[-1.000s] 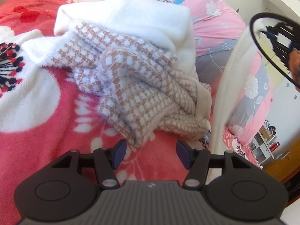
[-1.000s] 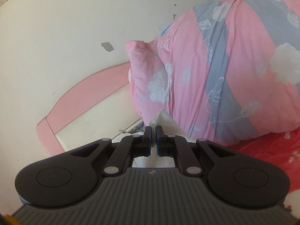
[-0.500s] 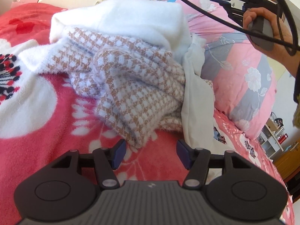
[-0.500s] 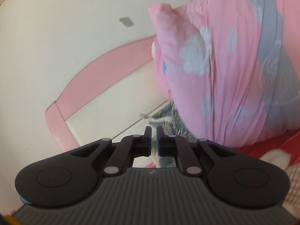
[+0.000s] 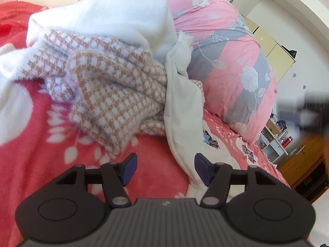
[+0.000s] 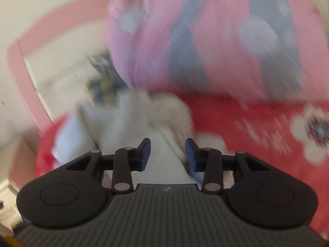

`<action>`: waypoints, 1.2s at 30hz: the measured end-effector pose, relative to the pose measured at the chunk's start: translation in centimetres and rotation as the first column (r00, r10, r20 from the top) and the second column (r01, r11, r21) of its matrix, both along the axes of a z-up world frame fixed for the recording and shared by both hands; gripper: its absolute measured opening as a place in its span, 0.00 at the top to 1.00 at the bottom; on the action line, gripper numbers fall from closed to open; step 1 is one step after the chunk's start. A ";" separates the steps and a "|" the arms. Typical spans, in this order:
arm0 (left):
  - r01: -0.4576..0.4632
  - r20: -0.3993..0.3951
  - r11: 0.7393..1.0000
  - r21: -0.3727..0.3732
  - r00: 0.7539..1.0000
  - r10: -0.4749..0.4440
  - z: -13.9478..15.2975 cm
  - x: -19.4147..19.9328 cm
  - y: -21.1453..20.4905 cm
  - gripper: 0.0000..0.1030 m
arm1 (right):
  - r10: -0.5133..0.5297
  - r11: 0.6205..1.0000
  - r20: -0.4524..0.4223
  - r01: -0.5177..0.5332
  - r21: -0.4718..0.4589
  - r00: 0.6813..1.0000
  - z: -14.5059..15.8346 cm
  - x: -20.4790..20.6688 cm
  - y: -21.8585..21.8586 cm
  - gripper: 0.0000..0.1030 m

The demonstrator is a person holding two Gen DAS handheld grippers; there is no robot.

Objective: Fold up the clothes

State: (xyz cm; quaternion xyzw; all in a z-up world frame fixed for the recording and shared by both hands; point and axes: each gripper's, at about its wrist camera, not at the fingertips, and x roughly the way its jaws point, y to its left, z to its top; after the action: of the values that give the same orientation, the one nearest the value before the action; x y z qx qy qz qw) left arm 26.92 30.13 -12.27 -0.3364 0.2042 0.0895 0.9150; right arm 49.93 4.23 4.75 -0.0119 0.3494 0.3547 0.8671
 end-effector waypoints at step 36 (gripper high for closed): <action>-0.036 -0.064 0.999 0.028 0.997 0.038 -0.8 0.7 -0.5 0.39 | 0.261 0.942 -0.212 -0.297 -0.157 0.942 -13.2 7.1 8.0 0.97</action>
State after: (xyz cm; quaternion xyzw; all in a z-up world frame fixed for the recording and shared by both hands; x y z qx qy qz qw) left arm 27.64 29.65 -13.09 -0.3245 0.2261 0.1198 0.9106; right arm 57.03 12.25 -8.42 -0.1093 0.4563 0.4397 0.7659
